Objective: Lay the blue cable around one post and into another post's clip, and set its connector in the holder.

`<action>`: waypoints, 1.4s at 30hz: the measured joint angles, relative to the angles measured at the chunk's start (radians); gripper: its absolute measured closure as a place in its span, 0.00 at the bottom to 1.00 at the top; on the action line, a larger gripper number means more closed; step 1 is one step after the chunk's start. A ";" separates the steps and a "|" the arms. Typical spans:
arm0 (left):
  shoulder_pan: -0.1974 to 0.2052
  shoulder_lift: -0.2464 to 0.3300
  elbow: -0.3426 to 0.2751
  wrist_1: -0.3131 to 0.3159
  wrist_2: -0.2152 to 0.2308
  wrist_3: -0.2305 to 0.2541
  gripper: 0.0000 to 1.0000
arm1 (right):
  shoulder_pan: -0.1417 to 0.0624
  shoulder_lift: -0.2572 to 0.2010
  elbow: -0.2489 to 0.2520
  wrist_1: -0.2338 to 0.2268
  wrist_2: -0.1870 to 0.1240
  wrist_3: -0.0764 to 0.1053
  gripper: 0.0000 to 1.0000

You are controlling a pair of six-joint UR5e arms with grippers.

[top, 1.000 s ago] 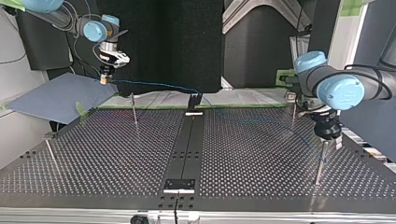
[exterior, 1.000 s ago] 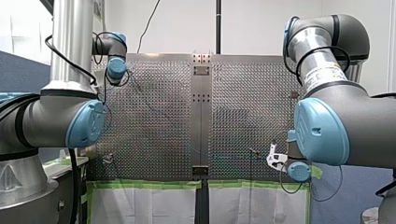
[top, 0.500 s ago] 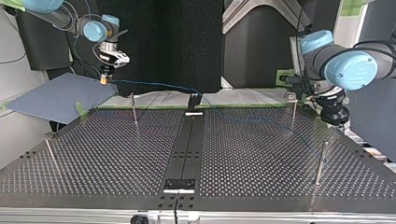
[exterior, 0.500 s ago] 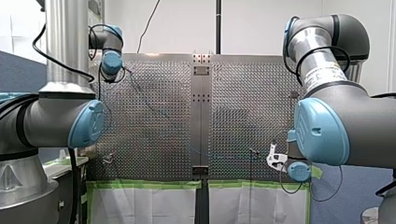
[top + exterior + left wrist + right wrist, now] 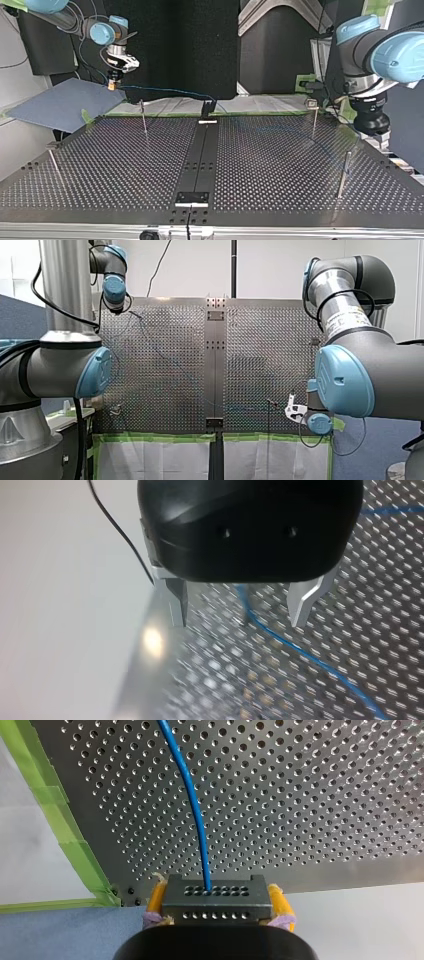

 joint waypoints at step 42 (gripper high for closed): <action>-0.078 0.021 0.181 -0.364 0.018 0.229 0.00 | 0.005 0.000 0.000 0.003 0.000 0.002 1.00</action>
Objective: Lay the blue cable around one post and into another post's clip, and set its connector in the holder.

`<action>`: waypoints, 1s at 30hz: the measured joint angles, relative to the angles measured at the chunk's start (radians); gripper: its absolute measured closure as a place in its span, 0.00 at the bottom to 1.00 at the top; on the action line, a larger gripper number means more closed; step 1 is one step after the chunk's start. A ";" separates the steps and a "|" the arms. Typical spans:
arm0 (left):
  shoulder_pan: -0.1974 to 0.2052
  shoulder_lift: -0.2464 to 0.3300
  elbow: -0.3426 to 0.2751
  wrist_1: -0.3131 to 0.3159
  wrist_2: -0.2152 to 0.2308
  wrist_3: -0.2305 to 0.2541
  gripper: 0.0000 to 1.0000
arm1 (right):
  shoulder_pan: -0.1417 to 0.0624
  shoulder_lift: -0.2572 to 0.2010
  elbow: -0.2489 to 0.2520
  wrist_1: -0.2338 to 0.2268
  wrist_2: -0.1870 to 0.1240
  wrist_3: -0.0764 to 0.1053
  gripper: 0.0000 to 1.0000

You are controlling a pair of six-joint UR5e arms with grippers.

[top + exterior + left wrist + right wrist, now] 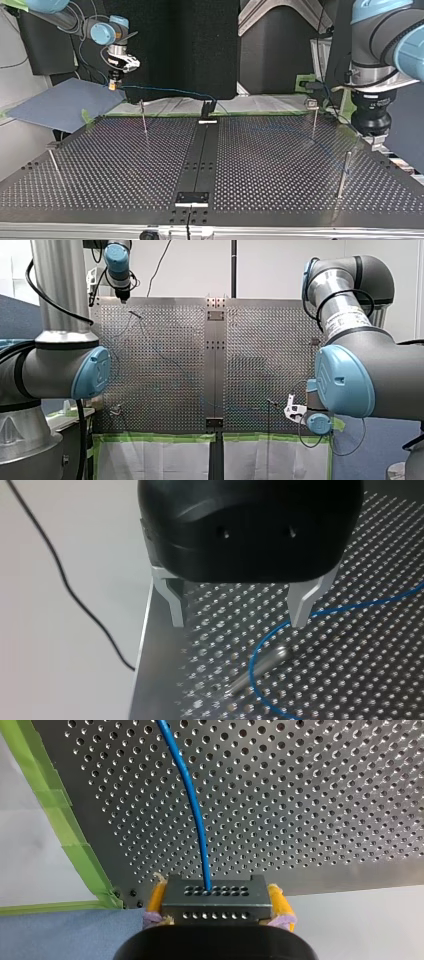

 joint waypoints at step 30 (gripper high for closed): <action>-0.018 0.000 0.000 -0.101 -0.009 -0.004 0.00 | 0.012 0.000 0.000 0.006 0.000 0.000 1.00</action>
